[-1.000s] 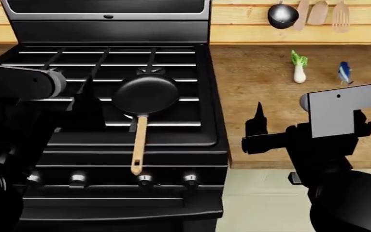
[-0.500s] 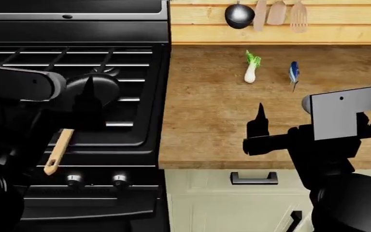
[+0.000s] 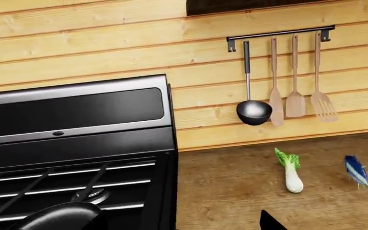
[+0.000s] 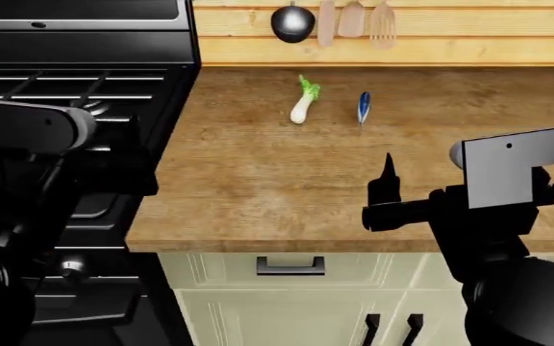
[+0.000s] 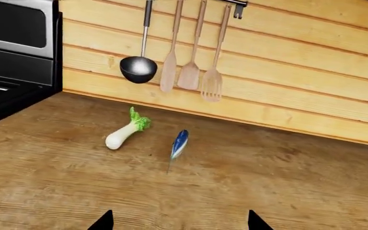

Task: Place both pans onto different burners. Then place the celery and the fish on different pans.

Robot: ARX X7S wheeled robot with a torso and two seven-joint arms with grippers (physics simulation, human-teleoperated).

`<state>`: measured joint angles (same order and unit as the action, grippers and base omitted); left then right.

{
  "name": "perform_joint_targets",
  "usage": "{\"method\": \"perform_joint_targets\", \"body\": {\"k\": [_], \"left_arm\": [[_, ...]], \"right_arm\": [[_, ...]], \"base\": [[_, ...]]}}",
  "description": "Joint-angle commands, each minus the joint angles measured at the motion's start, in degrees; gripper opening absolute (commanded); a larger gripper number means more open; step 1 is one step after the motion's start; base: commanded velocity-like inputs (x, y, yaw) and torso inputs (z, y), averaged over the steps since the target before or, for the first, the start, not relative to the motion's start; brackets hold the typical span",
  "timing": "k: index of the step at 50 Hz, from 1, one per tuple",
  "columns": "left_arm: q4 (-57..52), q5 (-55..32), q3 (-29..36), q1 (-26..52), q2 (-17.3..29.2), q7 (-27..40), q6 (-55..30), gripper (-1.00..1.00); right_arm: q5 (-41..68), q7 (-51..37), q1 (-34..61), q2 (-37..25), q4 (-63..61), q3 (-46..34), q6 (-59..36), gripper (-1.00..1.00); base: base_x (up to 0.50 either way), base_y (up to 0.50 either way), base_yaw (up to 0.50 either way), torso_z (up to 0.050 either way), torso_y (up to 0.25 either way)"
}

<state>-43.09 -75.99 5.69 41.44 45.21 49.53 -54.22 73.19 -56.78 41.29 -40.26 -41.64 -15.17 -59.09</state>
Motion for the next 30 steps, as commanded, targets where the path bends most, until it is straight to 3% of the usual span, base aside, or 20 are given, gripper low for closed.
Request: {"method": "perform_joint_targets", "body": {"k": [1, 9, 22, 30], "left_arm": [[0.16, 0.22, -0.02, -0.16, 0.11, -0.29, 0.49, 1.00], [0.07, 0.52, -0.28, -0.82, 0.23, -0.53, 1.12, 1.00], [0.10, 1.40, -0.65, -2.09, 0.58, -1.17, 2.10, 1.00], [0.10, 1.90, -0.89, -2.78, 0.87, -1.48, 2.62, 1.00]], "right_arm": [[-0.30, 0.22, -0.07, 0.03, 0.27, -0.27, 0.30, 1.00], [-0.72, 0.31, -0.07, 0.07, 0.57, -0.67, 0.35, 1.00], [-0.86, -0.03, 0.28, -0.08, 0.50, -1.17, 0.09, 1.00], [-0.91, 0.11, 0.45, 0.17, 0.81, -1.44, 0.24, 1.00]], "base": [[0.00, -0.50, 0.00, 0.000, 0.000], [0.00, -0.50, 0.00, 0.000, 0.000], [0.00, -0.03, 0.00, 0.000, 0.000], [0.43, -0.18, 0.00, 0.000, 0.000]]}}
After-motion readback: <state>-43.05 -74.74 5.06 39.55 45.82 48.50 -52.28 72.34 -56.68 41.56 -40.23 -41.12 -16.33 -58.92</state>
